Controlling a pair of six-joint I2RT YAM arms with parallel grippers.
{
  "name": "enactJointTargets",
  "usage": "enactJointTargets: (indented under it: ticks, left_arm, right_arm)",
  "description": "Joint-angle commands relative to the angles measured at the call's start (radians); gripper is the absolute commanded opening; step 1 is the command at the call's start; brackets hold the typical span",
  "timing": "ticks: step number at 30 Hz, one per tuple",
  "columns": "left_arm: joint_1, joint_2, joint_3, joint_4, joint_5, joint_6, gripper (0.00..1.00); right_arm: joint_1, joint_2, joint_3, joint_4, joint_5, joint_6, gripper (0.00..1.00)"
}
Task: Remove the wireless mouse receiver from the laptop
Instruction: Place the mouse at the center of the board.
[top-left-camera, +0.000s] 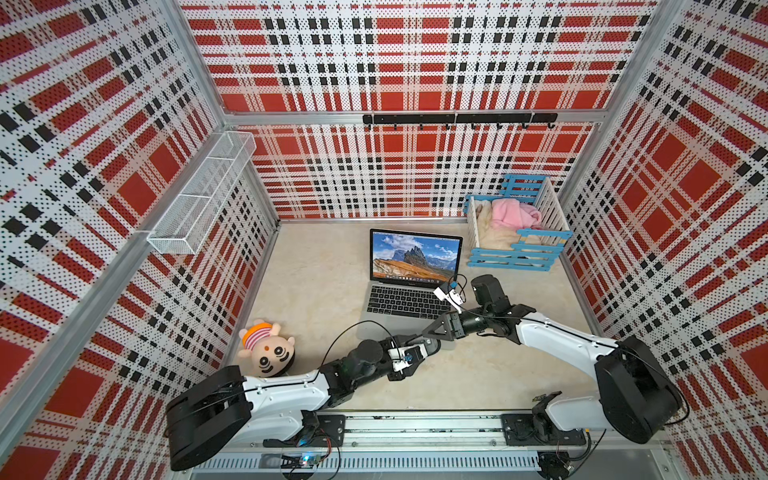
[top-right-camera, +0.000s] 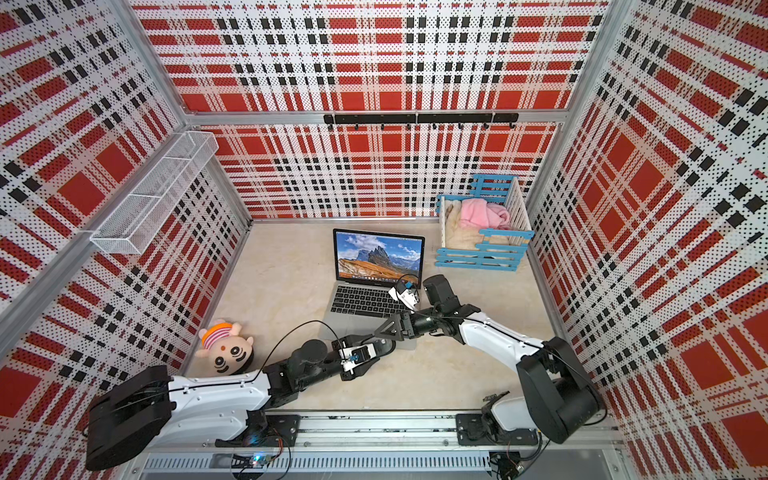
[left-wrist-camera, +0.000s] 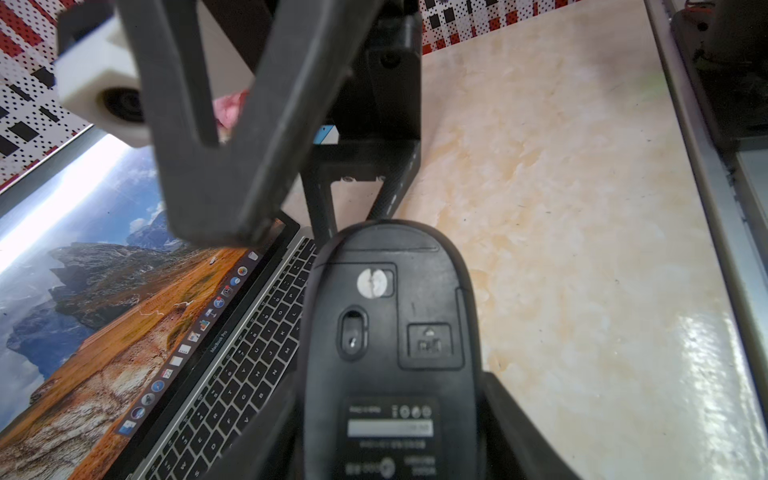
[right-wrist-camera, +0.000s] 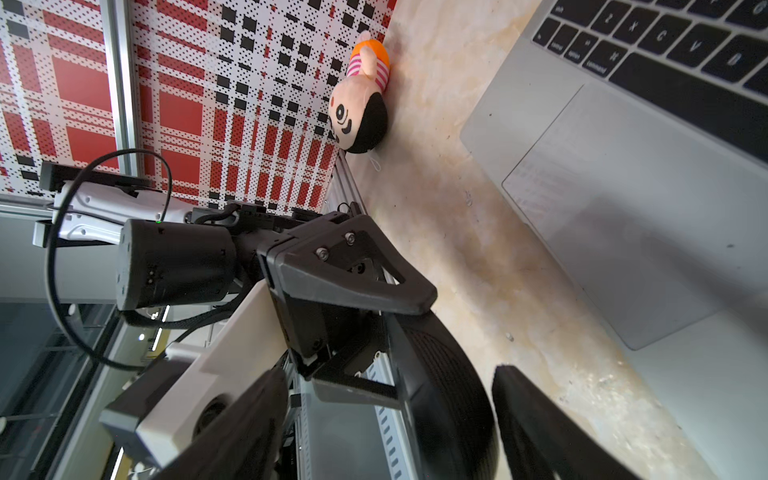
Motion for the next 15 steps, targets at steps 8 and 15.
enactJointTargets:
  ticks: [8,15]
  left_arm:
    - [-0.008,-0.030,0.033,-0.014,0.001,0.018,0.31]
    - [-0.017,-0.031,0.033,-0.020,0.003,0.018,0.31]
  right_arm:
    - [0.053,0.054,0.027,-0.011,-0.008,-0.018,0.66]
    - [0.067,0.072,0.033,0.028,0.004,0.010,0.50]
